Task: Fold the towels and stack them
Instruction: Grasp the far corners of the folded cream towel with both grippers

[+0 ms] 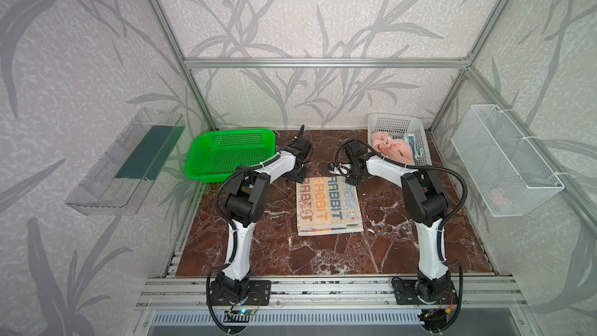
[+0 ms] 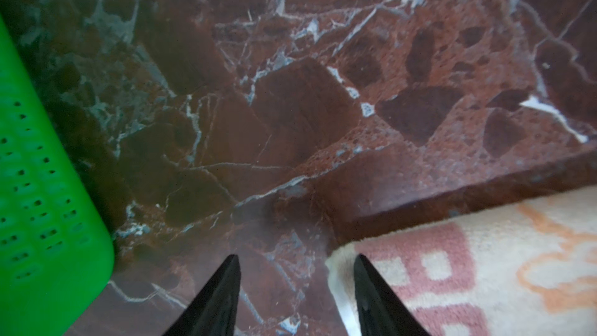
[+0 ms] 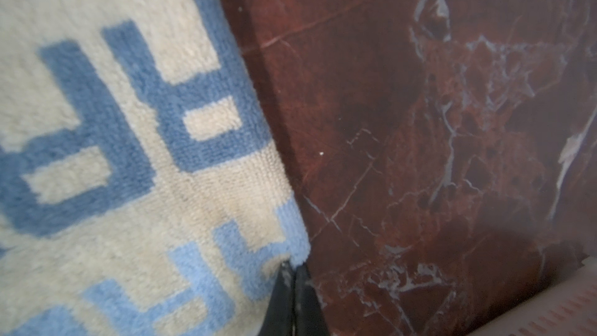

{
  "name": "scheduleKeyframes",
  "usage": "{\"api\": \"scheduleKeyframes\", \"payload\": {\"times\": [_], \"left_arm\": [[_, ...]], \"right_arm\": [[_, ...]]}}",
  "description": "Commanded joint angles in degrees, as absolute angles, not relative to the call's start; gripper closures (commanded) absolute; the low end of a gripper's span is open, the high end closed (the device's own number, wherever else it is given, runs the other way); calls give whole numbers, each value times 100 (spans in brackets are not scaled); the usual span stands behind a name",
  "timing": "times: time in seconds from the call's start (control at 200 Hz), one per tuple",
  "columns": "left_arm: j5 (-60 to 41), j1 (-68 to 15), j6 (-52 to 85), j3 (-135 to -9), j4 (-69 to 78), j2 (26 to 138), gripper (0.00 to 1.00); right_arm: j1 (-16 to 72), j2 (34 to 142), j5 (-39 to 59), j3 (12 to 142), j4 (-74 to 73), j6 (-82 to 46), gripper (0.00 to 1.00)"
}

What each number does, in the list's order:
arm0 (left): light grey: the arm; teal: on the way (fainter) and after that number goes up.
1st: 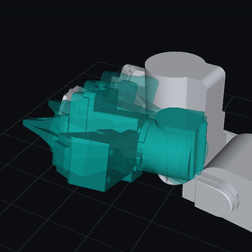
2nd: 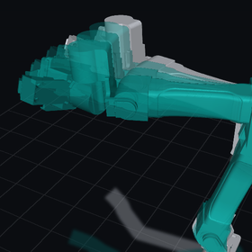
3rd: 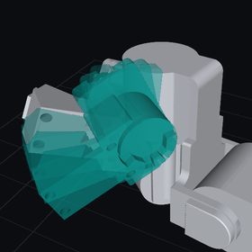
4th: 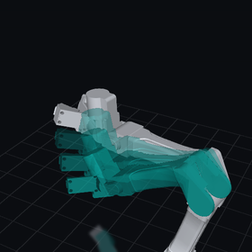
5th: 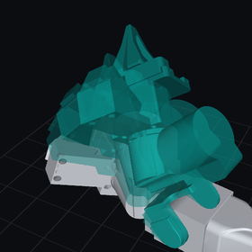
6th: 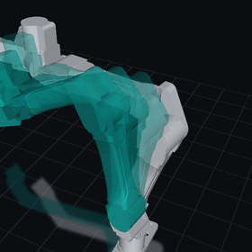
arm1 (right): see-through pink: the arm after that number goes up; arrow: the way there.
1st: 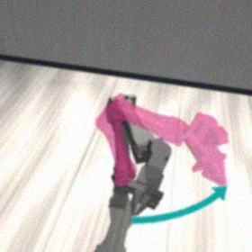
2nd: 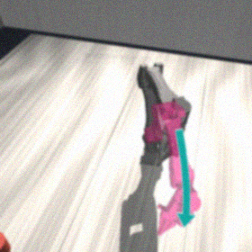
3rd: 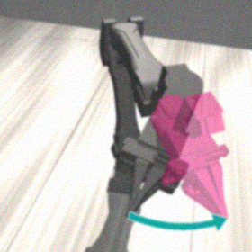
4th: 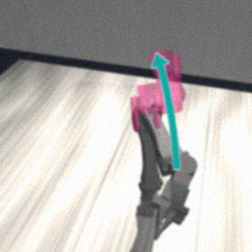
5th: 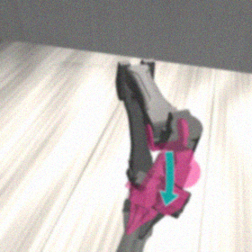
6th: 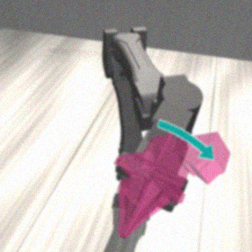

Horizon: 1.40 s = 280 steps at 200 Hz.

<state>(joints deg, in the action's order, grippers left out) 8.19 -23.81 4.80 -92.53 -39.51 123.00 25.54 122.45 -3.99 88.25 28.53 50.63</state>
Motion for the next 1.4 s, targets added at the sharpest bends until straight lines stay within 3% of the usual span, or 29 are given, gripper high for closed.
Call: {"api": "scheduleKeyframes", "payload": {"times": [0.0,0.365,0.685,0.805,1.035,1.395], "left_arm": [[712,-2363,540,-9387,-4173,12473,43],[581,-2373,457,-9419,-4271,12625,45],[353,-2394,527,-9511,-4551,12814,76],[372,-2399,543,-9501,-4580,12832,100],[608,-2394,535,-9429,-4534,12701,100],[1575,-2399,263,-8573,-3264,11494,100]], "right_arm": [[2527,12076,-418,8745,3036,5107,100],[2528,12067,-343,8780,3023,5064,100],[2531,12076,-314,8824,3032,5012,100],[2530,12059,-308,8833,3011,5000,100],[2523,11993,-282,8729,2893,4924,100],[2303,11572,480,8482,2344,4446,100]]}}
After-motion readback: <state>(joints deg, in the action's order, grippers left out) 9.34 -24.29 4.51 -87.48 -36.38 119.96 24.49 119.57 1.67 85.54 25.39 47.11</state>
